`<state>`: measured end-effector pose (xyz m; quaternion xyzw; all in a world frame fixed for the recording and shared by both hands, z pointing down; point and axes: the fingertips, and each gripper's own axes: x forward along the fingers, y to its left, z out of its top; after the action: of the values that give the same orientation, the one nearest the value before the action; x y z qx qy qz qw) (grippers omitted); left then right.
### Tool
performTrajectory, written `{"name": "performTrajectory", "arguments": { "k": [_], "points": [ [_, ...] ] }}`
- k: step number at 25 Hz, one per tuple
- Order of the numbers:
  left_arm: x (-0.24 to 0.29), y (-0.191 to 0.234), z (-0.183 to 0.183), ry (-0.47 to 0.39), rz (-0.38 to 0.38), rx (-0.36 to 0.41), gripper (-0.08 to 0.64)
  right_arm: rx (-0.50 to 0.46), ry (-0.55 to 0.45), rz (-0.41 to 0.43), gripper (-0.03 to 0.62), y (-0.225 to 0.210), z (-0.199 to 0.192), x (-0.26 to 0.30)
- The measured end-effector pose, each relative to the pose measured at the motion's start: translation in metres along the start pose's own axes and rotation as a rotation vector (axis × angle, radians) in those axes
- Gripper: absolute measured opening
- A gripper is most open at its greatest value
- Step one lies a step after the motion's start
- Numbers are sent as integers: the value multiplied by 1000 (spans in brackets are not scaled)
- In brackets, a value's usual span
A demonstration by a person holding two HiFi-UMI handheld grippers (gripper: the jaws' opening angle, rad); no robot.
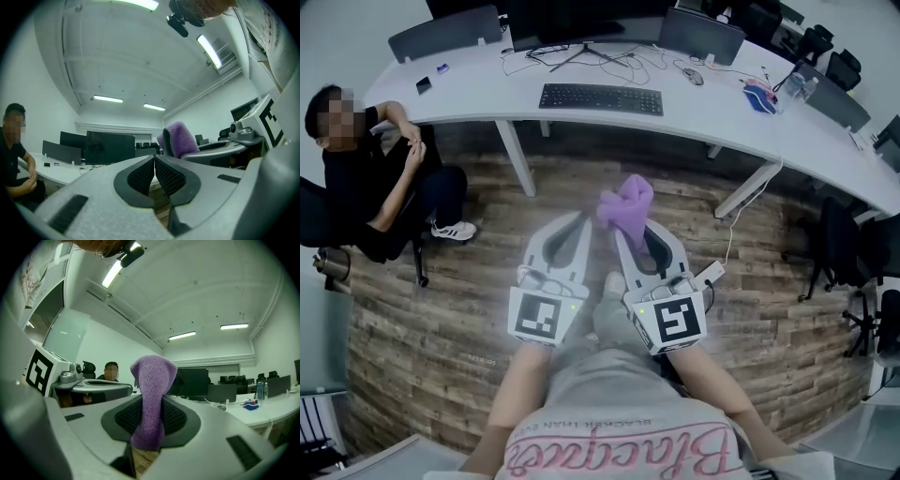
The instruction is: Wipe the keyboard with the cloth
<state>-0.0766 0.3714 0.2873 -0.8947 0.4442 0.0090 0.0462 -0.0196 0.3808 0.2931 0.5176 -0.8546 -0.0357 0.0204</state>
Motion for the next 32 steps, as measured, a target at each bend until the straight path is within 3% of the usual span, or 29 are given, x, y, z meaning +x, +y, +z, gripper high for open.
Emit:
{"name": "performTrajectory", "arguments": {
  "k": [12,32],
  "points": [
    [85,51,-15,11,43,-3,8,32,-3,54,89,-53,-11,87],
    [266,120,-40,41,87,-23,8,91,45,132,89,-180,-36,231]
  ]
}}
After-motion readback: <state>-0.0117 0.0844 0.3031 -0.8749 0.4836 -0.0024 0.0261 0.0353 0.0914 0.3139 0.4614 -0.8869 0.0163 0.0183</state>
